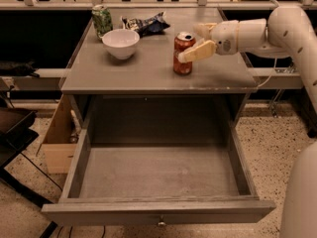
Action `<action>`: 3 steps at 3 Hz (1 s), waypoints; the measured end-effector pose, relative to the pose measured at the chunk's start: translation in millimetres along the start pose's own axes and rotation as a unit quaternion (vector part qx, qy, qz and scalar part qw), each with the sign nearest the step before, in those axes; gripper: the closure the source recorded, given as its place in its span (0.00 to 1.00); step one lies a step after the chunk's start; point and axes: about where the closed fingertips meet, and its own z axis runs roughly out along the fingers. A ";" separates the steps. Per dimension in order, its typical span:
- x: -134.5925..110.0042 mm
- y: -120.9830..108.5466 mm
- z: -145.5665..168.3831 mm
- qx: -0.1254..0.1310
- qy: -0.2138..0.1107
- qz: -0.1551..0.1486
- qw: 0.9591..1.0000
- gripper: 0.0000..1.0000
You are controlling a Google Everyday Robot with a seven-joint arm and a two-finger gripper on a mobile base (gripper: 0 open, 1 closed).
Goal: Place coke can into top drawer
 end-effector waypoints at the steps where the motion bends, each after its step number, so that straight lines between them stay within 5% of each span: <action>1: 1.5 1.2 20.6 0.000 -0.015 -0.006 1.000 0.18; 3: 1.2 1.4 23.4 0.001 -0.017 -0.007 1.000 0.65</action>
Offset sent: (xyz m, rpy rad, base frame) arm 0.0061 0.0178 -0.0065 0.0226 -0.0201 0.0033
